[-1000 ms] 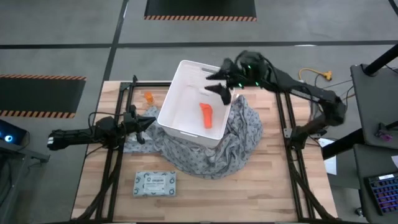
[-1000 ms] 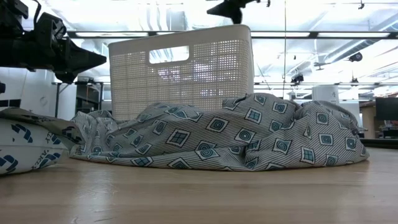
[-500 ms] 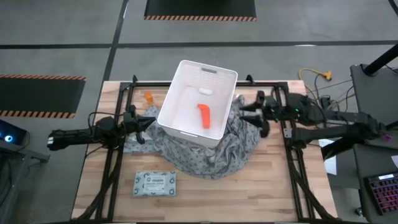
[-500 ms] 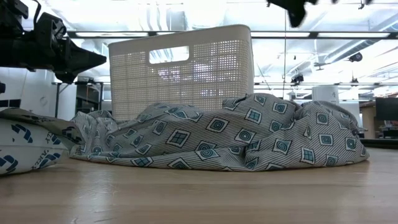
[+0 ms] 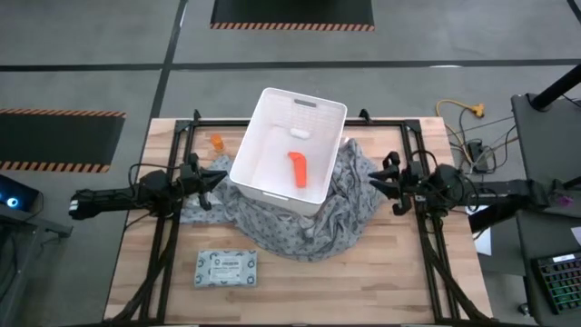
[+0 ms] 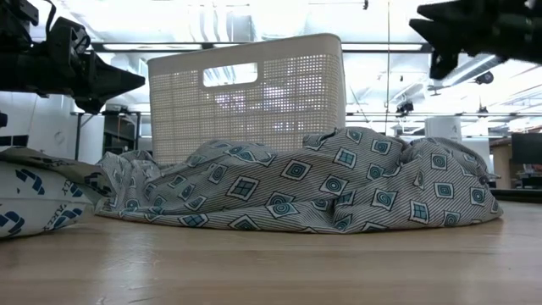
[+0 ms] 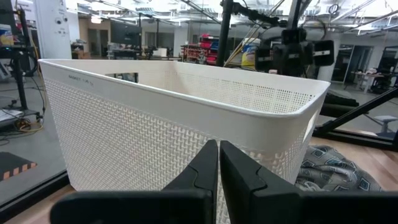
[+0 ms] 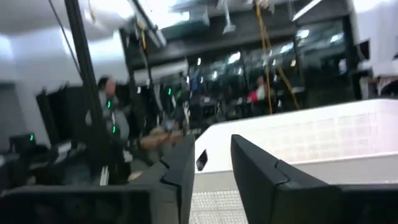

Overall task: Pick & place medical supplies in basket/bin
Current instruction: Put the orange pill bottle into the white bin

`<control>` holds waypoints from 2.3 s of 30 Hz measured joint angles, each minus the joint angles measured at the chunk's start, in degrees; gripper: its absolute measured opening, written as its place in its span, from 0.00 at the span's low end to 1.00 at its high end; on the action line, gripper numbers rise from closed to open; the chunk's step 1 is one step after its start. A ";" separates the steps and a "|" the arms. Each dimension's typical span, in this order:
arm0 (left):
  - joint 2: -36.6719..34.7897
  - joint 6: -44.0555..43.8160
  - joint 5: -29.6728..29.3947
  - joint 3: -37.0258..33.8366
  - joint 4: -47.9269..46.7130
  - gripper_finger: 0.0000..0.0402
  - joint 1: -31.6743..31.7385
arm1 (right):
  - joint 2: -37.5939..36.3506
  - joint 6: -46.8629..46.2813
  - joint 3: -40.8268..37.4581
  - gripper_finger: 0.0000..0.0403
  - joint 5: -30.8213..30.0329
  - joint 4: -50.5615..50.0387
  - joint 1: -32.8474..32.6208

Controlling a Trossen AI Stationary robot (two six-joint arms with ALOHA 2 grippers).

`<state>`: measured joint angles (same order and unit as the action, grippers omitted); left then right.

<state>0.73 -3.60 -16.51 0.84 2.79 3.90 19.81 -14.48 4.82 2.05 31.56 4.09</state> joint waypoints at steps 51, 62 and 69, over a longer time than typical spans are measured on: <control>50.12 -25.99 -12.25 59.33 -42.43 0.77 24.20 | -0.94 -2.05 -3.87 0.08 -6.78 1.72 0.08; 65.17 -24.68 -3.45 66.15 -52.01 0.77 39.91 | -0.94 -5.39 -3.87 0.08 -6.74 1.74 0.05; 69.49 -24.59 4.67 66.69 -51.76 0.77 46.55 | -0.94 -5.00 -3.87 0.08 -6.72 1.70 0.05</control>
<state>70.22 -28.18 -11.84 67.53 -48.98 50.45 18.87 -19.49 0.95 -4.68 33.26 4.14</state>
